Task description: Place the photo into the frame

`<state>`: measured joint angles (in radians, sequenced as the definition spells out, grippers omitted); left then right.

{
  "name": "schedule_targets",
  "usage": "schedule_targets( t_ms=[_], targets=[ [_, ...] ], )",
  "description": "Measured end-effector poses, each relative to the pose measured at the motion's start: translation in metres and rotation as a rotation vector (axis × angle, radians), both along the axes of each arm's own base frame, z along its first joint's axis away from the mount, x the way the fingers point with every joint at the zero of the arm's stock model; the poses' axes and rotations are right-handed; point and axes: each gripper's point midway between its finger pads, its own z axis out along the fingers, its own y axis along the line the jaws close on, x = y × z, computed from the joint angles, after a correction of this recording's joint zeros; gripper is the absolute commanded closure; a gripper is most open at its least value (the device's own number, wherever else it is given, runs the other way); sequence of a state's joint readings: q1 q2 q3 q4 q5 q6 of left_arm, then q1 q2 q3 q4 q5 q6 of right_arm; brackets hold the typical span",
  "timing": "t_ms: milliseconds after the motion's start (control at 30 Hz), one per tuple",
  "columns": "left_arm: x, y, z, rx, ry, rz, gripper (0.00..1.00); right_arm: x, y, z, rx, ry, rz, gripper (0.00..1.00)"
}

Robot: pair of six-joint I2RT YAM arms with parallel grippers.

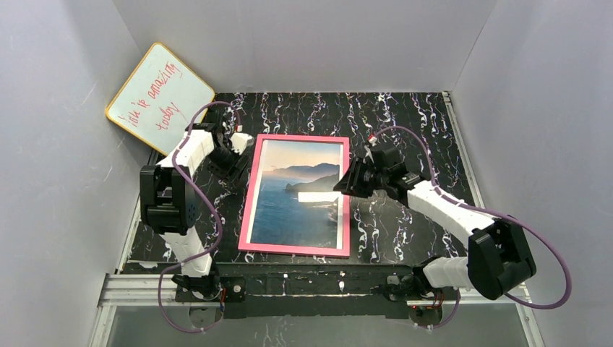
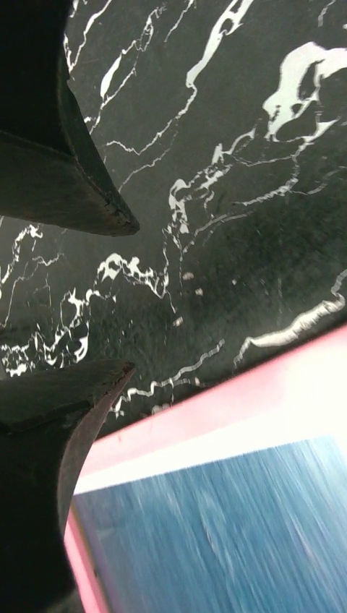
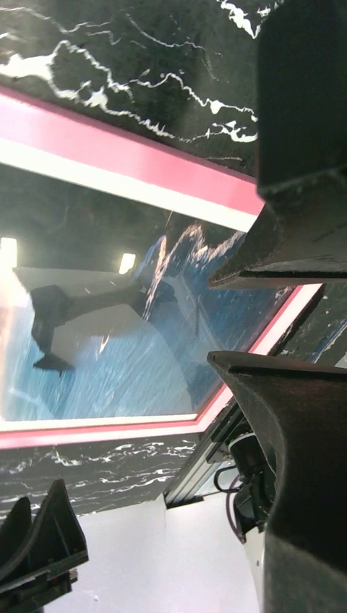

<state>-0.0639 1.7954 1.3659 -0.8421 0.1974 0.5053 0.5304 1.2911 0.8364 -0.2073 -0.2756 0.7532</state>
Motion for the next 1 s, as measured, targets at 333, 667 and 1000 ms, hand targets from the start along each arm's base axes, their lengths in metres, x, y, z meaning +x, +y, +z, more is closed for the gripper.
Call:
schedule_targets(
  t_ms=[333, 667, 1000],
  targets=[
    [0.002, 0.017, -0.026, 0.062, -0.012, -0.006, 0.27, 0.007, -0.022, -0.036, -0.047, 0.029, -0.11, 0.01],
    [0.03, 0.009, -0.035, -0.027, -0.217, 0.149, 0.02, 0.054, -0.112, -0.054, -0.408, -0.136, -0.421, 0.01],
    [0.042, 0.002, -0.05, -0.163, -0.543, 0.305, 0.02, 0.079, -0.215, -0.068, -0.871, -0.434, -0.665, 0.01]
  ],
)
